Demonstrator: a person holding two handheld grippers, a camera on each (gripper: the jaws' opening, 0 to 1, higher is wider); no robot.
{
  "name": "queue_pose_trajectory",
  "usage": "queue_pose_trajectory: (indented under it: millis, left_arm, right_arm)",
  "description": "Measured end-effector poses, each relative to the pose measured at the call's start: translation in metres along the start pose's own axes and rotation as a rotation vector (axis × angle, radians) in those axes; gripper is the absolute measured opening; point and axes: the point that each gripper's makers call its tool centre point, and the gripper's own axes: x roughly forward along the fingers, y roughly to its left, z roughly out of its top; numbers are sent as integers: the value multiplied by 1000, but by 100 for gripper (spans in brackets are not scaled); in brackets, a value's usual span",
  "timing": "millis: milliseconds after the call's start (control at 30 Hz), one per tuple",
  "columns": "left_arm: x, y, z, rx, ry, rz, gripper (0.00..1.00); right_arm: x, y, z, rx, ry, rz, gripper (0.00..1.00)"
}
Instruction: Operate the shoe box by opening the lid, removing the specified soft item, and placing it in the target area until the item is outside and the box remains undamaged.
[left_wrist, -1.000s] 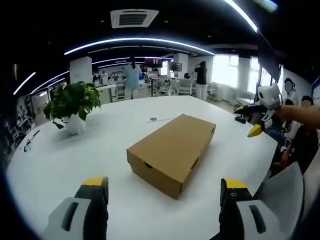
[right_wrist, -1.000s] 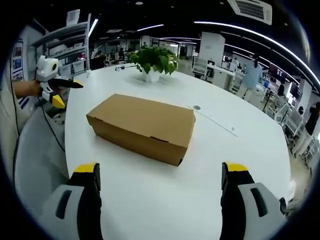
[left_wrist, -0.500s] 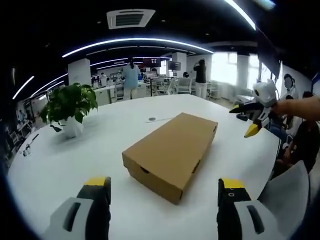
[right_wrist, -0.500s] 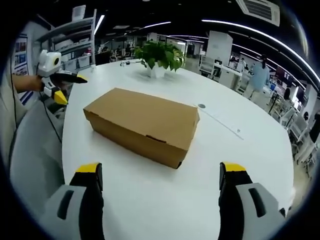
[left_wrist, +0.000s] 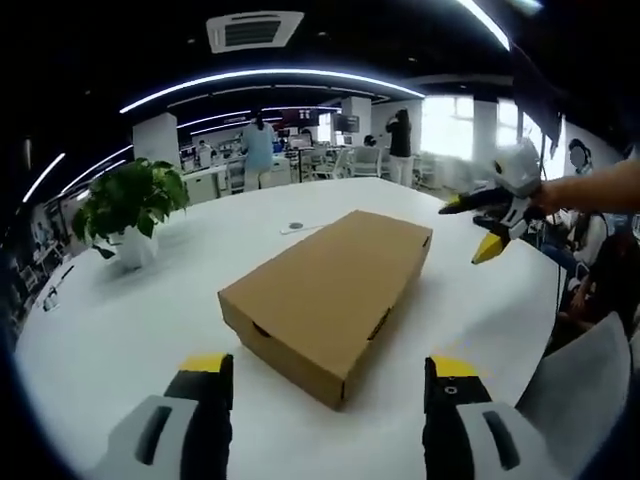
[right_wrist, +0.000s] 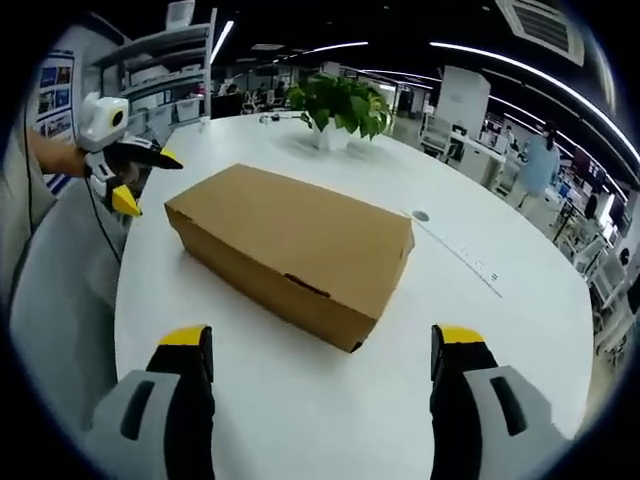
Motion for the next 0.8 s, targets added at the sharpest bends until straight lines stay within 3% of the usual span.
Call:
queue_pose_trajectory:
  millis: [133,433,567,633,800]
  left_arm:
    - [5,-2,0,-33,-19,17,75]
    - [17,-8,-9,-16,-5,59,74]
    - [26,-14,-13,-12,4,52,72]
    - [32,-22,-13,-18,8,4,68]
    - [38,-16,-15,-24,8,45,68]
  right_arm:
    - [9,2,1,-32,13,32,81]
    - [25,-4,-2,-65,43,56,74]
    - [32,-8,-4,-79,66,54,71]
    - [36,-10,-6,-76,79,62,70]
    - [42,-12,-8,-74,97,73,68]
